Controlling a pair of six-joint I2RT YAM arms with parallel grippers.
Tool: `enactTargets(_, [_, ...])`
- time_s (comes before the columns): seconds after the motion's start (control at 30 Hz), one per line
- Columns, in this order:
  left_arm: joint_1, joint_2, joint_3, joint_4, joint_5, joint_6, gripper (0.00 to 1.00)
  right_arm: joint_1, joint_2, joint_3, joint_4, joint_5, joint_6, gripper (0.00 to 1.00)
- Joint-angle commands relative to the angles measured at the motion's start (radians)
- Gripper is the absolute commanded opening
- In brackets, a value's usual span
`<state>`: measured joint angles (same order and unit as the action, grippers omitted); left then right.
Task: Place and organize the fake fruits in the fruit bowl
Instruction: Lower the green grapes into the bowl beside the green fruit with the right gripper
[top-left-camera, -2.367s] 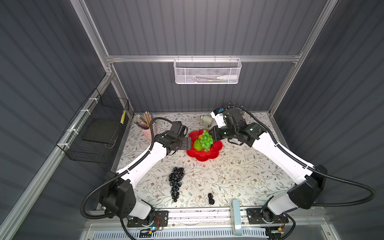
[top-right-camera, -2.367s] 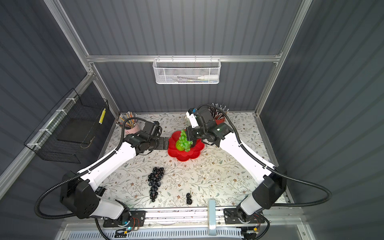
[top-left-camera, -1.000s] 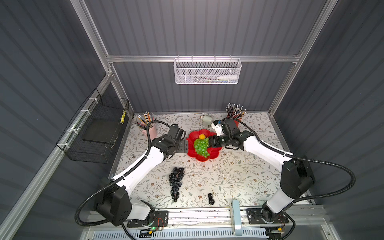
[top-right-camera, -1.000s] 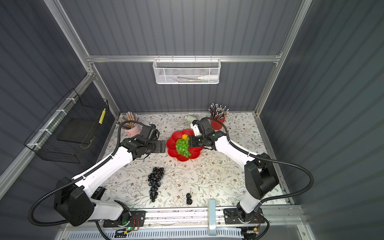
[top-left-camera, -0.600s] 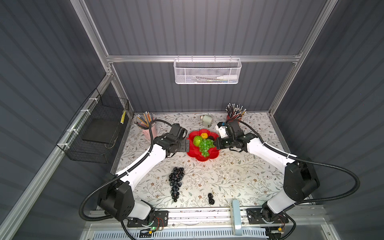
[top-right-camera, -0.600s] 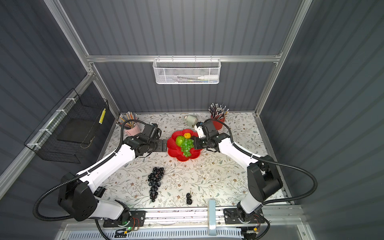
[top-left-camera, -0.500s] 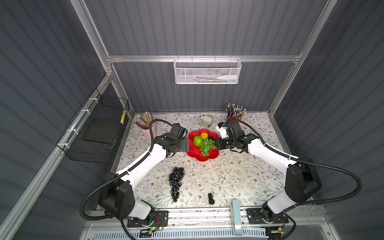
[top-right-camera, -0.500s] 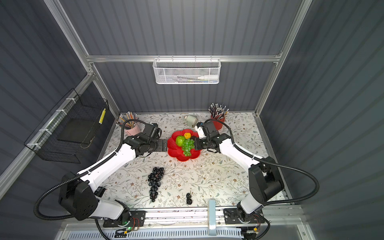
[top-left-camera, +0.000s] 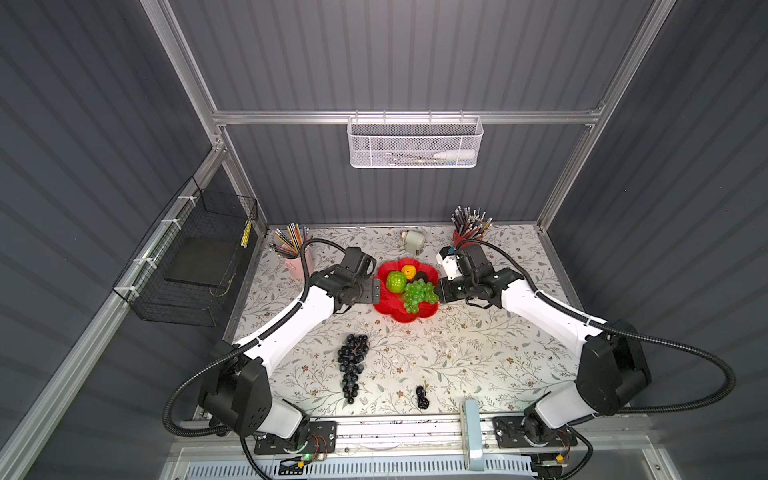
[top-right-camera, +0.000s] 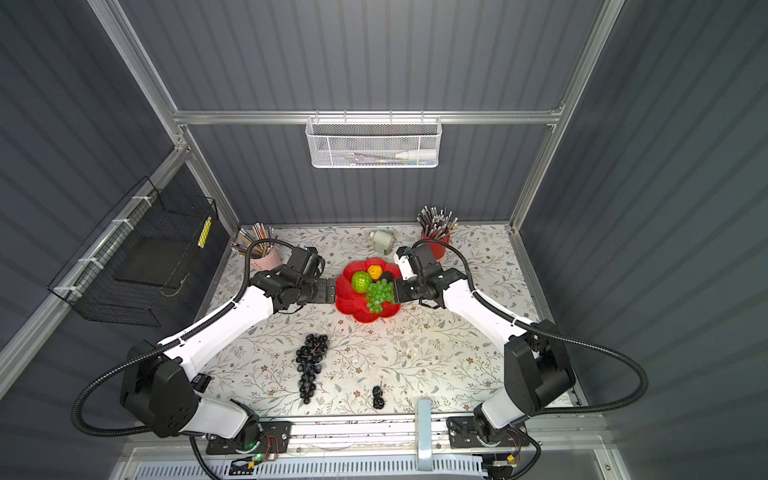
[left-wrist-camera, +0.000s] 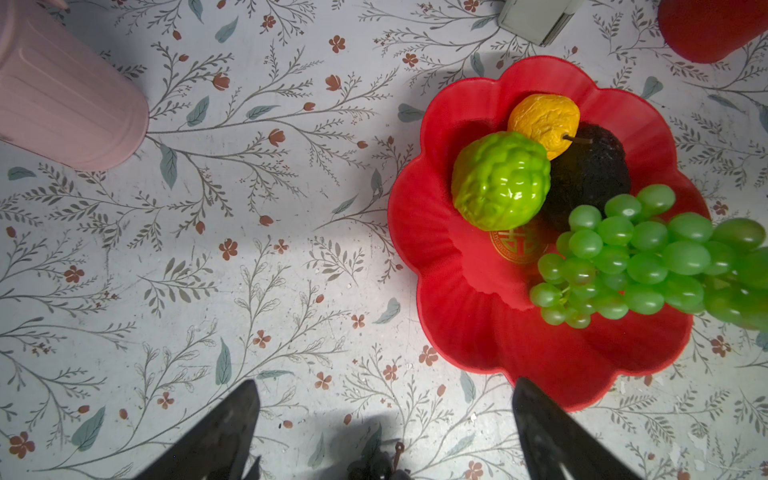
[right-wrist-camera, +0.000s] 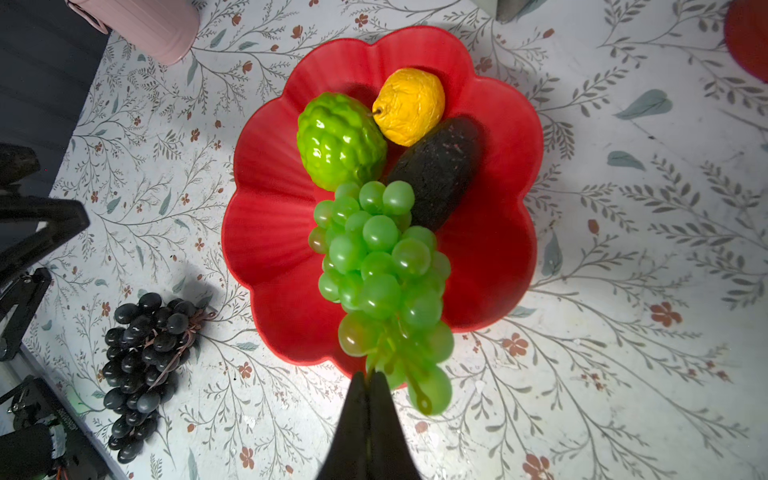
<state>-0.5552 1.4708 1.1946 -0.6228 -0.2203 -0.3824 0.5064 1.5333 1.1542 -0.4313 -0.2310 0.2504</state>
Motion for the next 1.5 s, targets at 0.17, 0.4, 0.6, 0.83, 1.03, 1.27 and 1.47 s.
enactTargets(0.17, [0.003, 0.008, 0.020, 0.008, 0.009, -0.010, 0.95, 0.064, 0.045, 0.207, -0.199, -0.088, -0.044, 0.00])
enactTargets(0.4, [0.004, -0.027, -0.004, 0.010, -0.018, -0.015, 0.95, 0.087, 0.092, 0.337, -0.257, -0.151, 0.024, 0.00])
enactTargets(0.6, [0.003, -0.039, -0.016, 0.017, -0.021, -0.018, 0.95, 0.086, 0.129, 0.405, -0.221, -0.231, 0.088, 0.00])
enactTargets(0.83, [0.003, -0.059, -0.029, 0.020, -0.036, -0.010, 0.95, 0.097, 0.177, 0.405, -0.138, -0.307, 0.151, 0.00])
enactTargets(1.03, [0.004, -0.065, -0.036, 0.027, -0.039, -0.009, 0.95, 0.120, 0.218, 0.430, -0.116, -0.317, 0.155, 0.00])
enactTargets(1.27, [0.003, -0.082, -0.052, 0.029, -0.048, -0.009, 0.95, 0.132, 0.243, 0.441, -0.059, -0.322, 0.188, 0.00])
enactTargets(1.47, [0.003, -0.088, -0.061, 0.031, -0.048, -0.012, 0.95, 0.132, 0.258, 0.425, -0.001, -0.334, 0.225, 0.00])
